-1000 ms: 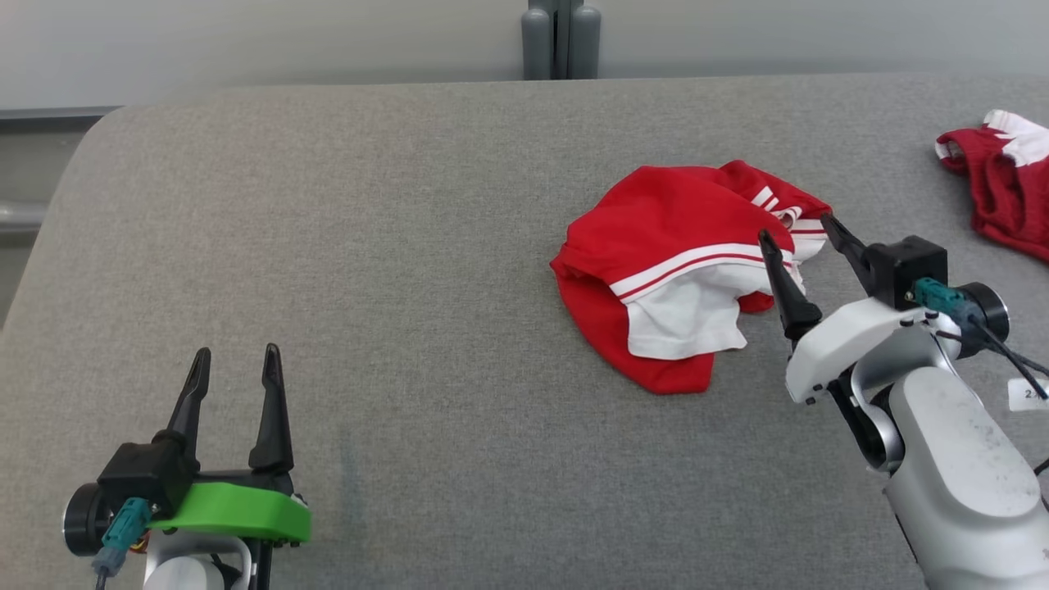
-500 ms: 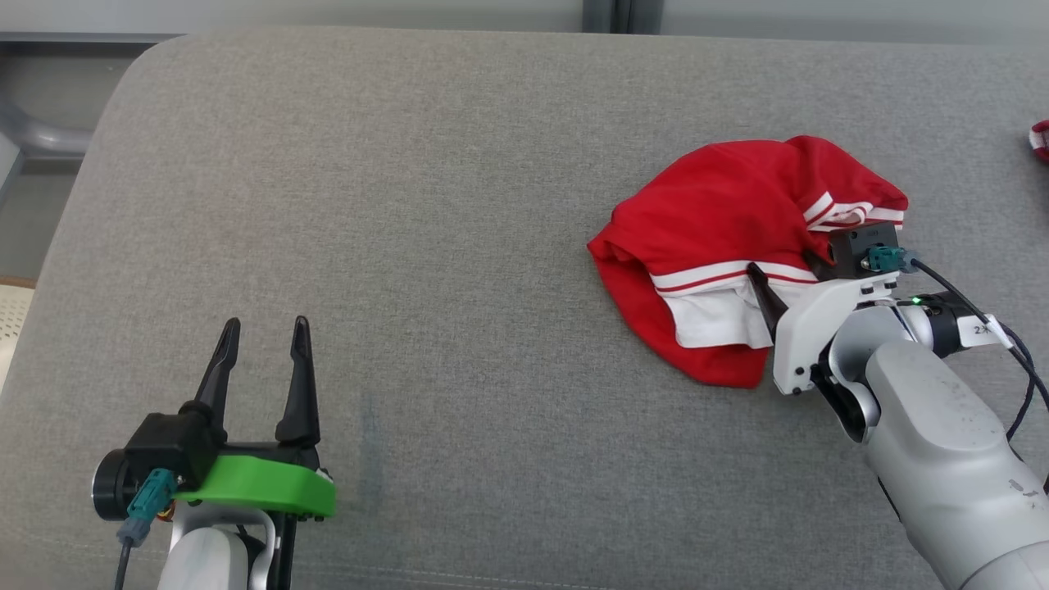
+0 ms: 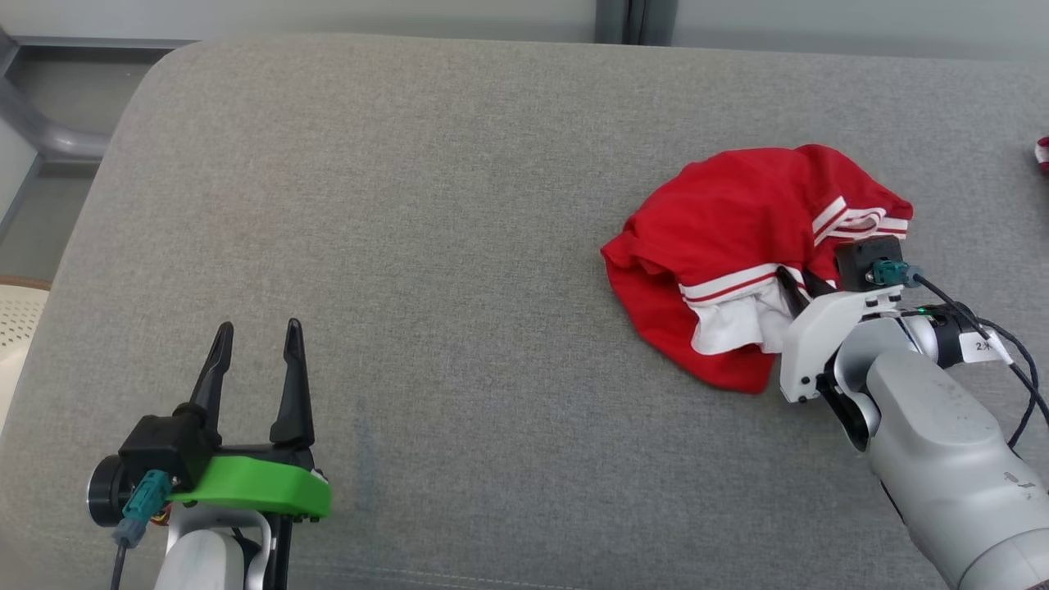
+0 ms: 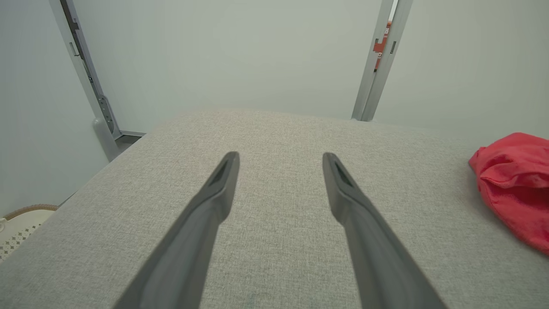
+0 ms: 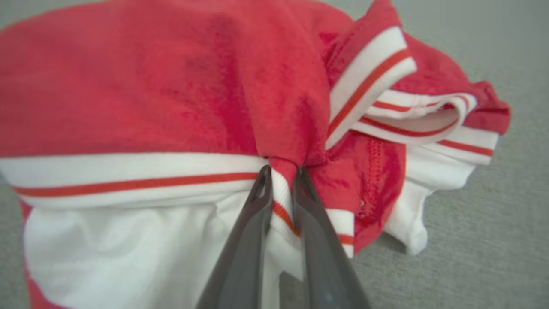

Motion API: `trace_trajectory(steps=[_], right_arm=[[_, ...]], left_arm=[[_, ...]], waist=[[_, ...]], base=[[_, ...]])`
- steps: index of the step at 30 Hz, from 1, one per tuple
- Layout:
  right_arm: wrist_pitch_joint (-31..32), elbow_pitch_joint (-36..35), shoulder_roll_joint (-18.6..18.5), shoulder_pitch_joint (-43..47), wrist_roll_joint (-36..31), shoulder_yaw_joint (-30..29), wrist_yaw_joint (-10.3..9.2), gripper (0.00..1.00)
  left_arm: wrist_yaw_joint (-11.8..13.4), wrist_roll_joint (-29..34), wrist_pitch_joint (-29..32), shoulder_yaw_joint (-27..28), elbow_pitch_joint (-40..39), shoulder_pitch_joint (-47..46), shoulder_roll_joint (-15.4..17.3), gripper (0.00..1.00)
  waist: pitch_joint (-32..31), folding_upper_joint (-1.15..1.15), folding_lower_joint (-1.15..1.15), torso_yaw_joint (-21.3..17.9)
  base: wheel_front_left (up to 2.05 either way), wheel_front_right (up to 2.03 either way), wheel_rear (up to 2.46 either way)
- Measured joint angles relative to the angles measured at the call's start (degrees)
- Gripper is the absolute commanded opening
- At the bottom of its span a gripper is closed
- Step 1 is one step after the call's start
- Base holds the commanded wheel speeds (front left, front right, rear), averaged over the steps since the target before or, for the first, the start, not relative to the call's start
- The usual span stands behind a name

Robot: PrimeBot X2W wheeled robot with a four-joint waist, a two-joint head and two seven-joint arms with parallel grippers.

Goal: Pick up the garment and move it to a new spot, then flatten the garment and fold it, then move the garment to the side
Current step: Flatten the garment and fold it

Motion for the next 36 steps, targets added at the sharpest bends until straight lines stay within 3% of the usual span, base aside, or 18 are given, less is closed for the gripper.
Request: trace_trajectory(steps=[6,14,20,26,27,28,29,36], right_arm=[[-5.9,-2.1,-0.7,-0.6,-2.6,3.1,-0.01,0.0],[-7.2,-8.7,1.0,-2.7,-6.7,10.7,-0.01,0.0],[-5.1,-13.0,3.9,-2.7,-8.4,21.6,-0.01,0.0],[-4.1,-14.2,6.3,1.2,-5.2,33.0,-0.01,0.0],[-4.3,-14.3,6.7,2.0,-4.1,34.4,-0.01,0.24],[-4.7,-14.3,6.9,2.4,-3.7,35.3,-0.01,0.78],[-5.2,-14.4,7.1,2.8,-2.9,35.9,-0.01,1.0],[-8.3,-18.6,6.3,3.9,0.6,31.6,-0.01,1.0]], left_arm=[[0.0,0.1,0.0,0.2,-0.1,0.7,0.0,1.0],[0.0,0.1,0.0,-1.0,-0.2,1.4,-0.2,1.0],[0.0,0.1,0.0,-1.7,0.0,2.2,-0.2,1.0],[0.0,-0.1,0.0,-2.1,0.5,2.3,-0.2,1.0],[0.0,-0.2,0.0,-2.1,0.7,2.3,-0.2,1.0],[0.0,-0.4,0.0,-2.0,0.7,2.4,-0.2,1.0],[0.0,-0.4,0.0,-1.9,0.8,2.4,-0.2,1.0],[0.0,-0.3,0.0,-0.8,0.8,3.1,-0.2,1.0]], waist=[[-1.7,0.0,0.0,-1.1],[-3.3,0.0,0.0,-1.0],[-3.6,0.0,0.0,0.9],[-4.0,0.0,0.0,2.7],[-4.1,0.0,0.0,2.9],[-4.2,0.0,0.0,3.0],[-4.3,0.0,0.0,3.1],[-5.0,0.0,0.0,1.7]], base=[[0.0,0.0,0.0],[0.0,0.0,0.0],[0.0,0.0,0.0],[0.0,0.0,0.0],[0.0,0.0,0.0],[0.0,0.0,0.0],[0.0,0.0,0.0],[0.0,0.0,0.0]])
